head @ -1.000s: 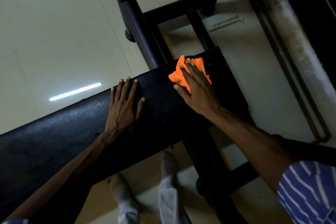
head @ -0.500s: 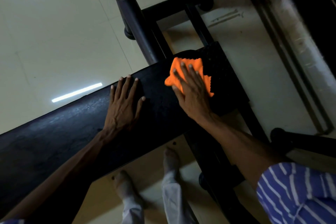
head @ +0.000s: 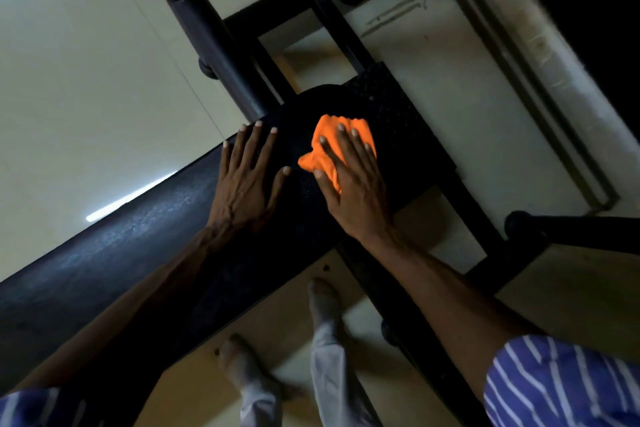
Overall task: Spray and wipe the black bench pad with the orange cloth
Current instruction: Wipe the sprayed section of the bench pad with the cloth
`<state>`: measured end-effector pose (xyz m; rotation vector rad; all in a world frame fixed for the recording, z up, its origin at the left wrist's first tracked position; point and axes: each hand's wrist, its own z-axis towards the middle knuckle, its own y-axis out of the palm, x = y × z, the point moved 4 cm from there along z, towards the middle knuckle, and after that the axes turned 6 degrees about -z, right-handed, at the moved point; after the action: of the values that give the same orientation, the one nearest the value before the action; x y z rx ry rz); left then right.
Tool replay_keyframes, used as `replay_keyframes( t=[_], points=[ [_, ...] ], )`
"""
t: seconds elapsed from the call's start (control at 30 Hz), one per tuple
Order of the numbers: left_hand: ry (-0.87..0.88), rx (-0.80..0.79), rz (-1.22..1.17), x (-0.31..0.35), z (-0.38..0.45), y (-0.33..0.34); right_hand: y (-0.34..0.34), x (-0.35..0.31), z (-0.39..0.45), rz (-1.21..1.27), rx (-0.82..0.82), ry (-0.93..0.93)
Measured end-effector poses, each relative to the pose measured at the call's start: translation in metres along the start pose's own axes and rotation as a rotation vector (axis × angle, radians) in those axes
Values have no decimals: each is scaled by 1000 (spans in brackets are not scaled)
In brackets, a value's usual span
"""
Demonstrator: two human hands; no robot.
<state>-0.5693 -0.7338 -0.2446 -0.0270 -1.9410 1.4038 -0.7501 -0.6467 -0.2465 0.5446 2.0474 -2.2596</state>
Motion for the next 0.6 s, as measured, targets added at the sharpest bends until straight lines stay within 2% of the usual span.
replay_keyframes(
  t=[0.13,0.33,0.6],
  points=[
    [32,-26,14,12,12,4,-4,10,-23,-24,-20,93],
    [86,-24,54,13,33,13,-6,25,45,8,9,256],
    [119,-76,78,21,38,11,-6,12,-31,39,49,268]
  ],
)
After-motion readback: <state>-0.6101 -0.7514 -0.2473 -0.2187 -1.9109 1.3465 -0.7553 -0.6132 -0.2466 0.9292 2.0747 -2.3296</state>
